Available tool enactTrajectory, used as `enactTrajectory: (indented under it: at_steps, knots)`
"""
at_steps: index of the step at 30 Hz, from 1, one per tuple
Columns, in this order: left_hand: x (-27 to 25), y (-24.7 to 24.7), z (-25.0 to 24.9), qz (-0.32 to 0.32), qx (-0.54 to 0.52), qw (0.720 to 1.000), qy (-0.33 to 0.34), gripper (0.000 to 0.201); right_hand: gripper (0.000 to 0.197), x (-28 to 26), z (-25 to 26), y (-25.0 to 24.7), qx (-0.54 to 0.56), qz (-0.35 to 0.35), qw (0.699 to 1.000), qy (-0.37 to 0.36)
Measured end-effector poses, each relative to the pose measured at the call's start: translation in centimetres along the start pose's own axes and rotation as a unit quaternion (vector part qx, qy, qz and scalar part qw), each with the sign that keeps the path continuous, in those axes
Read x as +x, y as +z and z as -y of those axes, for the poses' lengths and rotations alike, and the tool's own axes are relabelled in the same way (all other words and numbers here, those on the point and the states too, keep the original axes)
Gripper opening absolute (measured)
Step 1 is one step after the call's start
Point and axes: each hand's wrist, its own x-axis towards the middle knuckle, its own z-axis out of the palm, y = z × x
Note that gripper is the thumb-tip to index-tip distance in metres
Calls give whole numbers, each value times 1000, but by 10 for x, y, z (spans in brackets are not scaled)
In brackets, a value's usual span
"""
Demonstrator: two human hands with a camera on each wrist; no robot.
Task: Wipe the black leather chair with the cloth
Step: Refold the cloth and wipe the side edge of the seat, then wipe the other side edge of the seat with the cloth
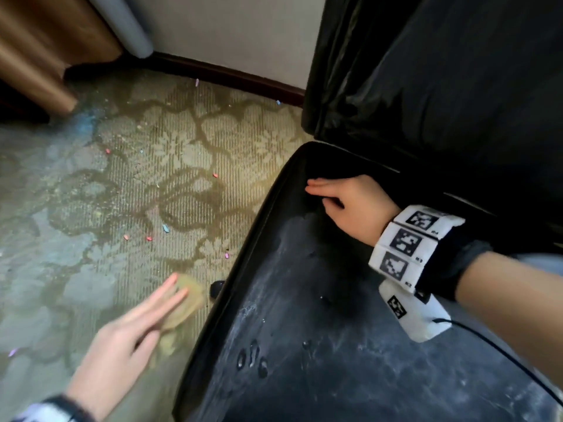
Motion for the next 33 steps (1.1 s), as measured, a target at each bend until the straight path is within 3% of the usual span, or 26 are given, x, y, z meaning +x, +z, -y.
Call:
enactTrajectory:
  at_steps: [2,4,6,9,14,18,20,23,25,28,30,32,33]
  knots:
    - [40,5,-51,-24,-50,998,32,75,29,-16,6,3,81,-49,995,19]
    - [79,13,-97,-56,-58,993,82,77,31,-23,19,16,201,-54,976,58]
    - [105,33,-134,-69,-98,991,65,82,36,-29,22,20,337,-87,932,99]
    - [117,66,-165,-68,-111,990,48,81,45,-32,13,18,412,-144,888,147]
    - [127,101,-212,-19,-126,989,80,84,68,-55,-25,7,498,-217,809,224]
    - [123,132,-257,67,-79,985,134,95,50,-98,-63,-6,541,-282,758,230]
    - [117,151,-281,111,-51,979,166,97,50,-122,-84,-10,545,-320,740,232]
    - [109,174,-311,174,-16,963,207,98,51,-161,-121,-15,496,-370,742,259]
    - [107,189,-330,211,18,944,254,92,52,-195,-151,-24,472,-404,727,292]
    - [114,215,-351,238,123,902,338,74,52,-252,-204,-40,354,-474,691,416]
    - [118,241,-360,227,223,878,358,72,51,-281,-236,-48,294,-498,656,485]
    - [114,269,-366,222,319,858,337,90,49,-289,-262,-52,284,-479,669,492]
    - [112,278,-367,224,359,848,319,101,47,-284,-270,-54,280,-457,700,472]
